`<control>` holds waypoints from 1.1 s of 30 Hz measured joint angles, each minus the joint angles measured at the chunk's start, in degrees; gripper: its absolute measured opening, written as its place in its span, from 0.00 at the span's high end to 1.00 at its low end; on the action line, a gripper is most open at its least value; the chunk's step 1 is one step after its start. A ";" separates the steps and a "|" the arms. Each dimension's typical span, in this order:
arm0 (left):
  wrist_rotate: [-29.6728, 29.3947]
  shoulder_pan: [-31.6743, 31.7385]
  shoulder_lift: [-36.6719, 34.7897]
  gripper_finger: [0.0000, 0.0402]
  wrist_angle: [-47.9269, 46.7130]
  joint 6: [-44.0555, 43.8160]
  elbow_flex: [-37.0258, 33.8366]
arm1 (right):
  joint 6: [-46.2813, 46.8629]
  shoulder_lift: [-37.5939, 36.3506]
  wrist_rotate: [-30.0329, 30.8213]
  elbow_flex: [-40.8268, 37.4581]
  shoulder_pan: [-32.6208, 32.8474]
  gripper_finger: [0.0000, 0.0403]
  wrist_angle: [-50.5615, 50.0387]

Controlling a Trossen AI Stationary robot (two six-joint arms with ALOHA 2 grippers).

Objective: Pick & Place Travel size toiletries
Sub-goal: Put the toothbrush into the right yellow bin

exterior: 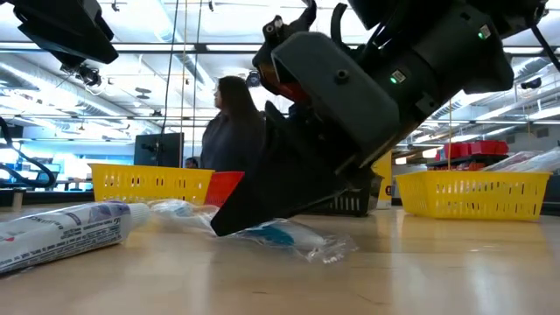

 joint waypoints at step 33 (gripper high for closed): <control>0.45 0.01 0.00 0.62 2.30 -0.03 0.00 | 3.50 -27.77 -1.53 -0.20 -2.71 0.92 -44.01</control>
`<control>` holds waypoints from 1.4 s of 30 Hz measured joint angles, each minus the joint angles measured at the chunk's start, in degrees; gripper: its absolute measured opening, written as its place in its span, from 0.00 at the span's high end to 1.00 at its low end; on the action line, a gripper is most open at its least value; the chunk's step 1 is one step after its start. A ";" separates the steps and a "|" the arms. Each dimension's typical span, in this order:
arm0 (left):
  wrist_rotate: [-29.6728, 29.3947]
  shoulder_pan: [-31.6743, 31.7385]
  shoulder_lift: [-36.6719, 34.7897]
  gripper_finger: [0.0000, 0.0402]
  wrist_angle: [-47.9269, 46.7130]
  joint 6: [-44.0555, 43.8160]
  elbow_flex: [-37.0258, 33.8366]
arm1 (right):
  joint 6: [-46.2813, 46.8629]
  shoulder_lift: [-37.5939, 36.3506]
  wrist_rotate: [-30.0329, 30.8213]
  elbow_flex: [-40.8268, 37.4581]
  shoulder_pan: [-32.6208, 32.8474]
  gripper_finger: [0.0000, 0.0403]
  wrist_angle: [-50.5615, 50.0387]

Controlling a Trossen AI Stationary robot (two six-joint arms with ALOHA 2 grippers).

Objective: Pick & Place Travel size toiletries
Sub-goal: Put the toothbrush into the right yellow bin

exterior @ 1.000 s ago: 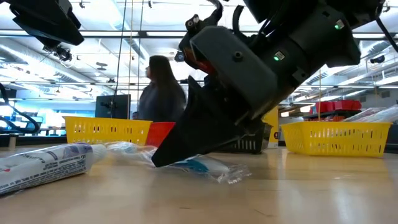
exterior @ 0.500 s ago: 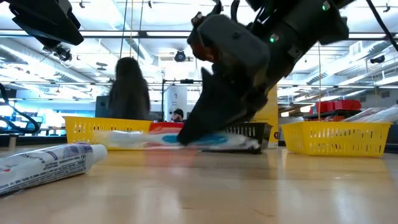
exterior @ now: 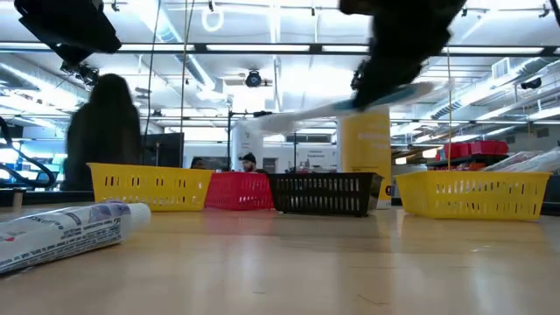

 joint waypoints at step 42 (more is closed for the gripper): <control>4.14 6.54 0.00 0.62 2.68 7.63 0.02 | -8.91 -15.38 -5.89 -17.72 -12.96 0.79 -31.98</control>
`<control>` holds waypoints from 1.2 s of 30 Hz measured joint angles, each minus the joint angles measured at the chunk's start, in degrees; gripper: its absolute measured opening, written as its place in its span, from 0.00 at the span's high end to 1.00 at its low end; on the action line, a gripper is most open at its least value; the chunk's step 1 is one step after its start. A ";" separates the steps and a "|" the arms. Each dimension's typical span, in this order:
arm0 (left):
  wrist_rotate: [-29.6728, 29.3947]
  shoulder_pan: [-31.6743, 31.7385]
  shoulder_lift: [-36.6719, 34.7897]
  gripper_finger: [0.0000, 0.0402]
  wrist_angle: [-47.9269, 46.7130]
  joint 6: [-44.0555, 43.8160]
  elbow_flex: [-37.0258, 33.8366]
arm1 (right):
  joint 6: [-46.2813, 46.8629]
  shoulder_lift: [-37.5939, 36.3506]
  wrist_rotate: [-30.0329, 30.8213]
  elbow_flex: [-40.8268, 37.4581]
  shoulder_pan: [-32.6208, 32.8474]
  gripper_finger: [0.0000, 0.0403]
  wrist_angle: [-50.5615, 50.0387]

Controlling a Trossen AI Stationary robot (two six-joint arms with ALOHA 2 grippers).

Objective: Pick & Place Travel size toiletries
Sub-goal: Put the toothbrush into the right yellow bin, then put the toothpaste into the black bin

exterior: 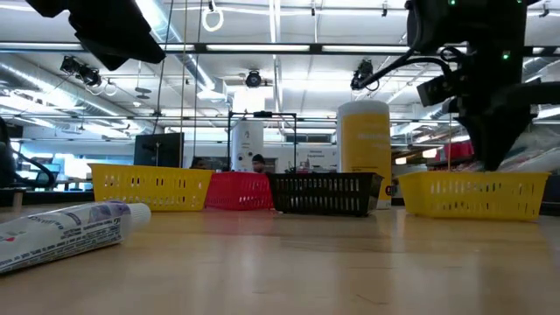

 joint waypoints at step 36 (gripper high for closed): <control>7.74 0.48 2.05 0.52 0.91 -16.47 0.02 | -20.72 8.01 -3.12 10.09 9.92 0.39 51.50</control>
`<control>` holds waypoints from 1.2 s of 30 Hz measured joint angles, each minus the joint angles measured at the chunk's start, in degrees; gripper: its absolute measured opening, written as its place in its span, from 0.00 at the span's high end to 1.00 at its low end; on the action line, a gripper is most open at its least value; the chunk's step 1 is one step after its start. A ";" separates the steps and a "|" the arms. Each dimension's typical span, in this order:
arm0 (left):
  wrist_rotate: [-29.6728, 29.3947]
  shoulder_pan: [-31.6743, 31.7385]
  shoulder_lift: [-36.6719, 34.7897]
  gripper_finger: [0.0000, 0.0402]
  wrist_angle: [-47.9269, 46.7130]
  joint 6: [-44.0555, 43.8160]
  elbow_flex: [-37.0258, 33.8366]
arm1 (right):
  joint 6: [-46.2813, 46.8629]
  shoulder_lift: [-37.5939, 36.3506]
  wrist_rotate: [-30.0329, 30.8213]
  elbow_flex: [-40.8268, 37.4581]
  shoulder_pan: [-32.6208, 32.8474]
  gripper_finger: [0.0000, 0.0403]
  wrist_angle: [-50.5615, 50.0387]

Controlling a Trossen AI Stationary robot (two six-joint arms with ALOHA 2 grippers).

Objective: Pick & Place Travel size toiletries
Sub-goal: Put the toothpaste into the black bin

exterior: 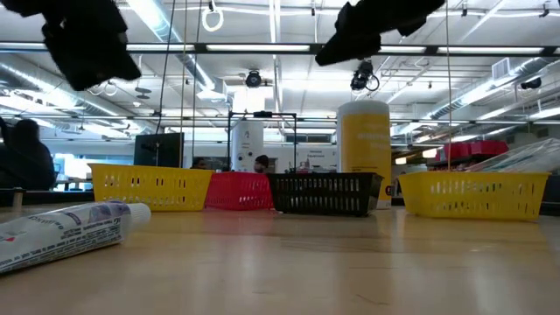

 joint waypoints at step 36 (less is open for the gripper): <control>3.98 -0.20 25.92 0.50 -12.69 -13.85 15.28 | 2.78 1.08 0.49 0.00 0.00 0.39 0.14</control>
